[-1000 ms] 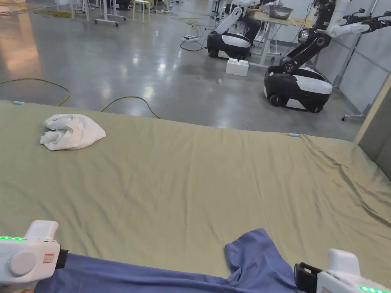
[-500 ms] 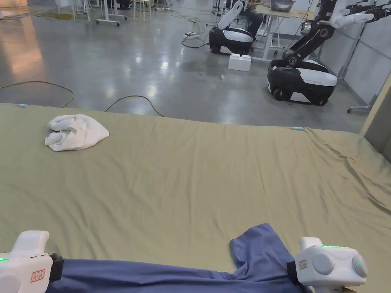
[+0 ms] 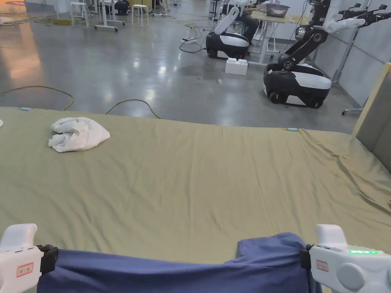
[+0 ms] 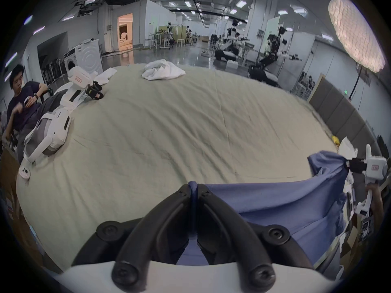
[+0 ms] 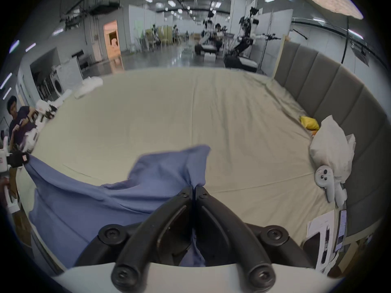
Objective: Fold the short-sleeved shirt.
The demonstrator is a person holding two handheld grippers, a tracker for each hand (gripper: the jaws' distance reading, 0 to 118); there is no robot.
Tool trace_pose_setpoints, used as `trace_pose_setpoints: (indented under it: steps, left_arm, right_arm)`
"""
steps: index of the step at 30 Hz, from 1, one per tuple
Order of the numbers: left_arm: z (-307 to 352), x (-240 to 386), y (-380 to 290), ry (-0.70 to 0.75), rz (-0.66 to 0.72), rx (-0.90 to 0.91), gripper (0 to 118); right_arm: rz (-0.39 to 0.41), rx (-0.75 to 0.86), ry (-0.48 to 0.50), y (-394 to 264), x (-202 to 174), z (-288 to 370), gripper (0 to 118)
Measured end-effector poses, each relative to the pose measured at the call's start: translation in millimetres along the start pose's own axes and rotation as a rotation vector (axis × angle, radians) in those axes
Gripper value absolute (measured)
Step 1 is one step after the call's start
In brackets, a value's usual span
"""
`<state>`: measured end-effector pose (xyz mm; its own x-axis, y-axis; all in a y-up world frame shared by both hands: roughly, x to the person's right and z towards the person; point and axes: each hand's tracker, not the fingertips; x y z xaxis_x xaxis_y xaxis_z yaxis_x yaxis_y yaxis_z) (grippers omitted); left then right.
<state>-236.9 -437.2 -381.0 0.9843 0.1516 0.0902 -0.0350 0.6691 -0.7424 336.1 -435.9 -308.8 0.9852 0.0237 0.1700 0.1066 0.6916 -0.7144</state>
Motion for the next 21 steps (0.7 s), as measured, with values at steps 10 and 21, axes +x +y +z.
trace_pose_setpoints:
  steps: [10, 21]
  left_arm:
    - [86, -21, -45, -0.073, 0.003, 0.119, 6]
    - [104, -37, -134, -0.048, -0.050, -0.083, 6]
  right_arm:
    - [-0.008, 0.055, 0.042, -50, 17, 105, 1]
    - [0.091, -0.204, -0.041, -156, 10, 129, 2]
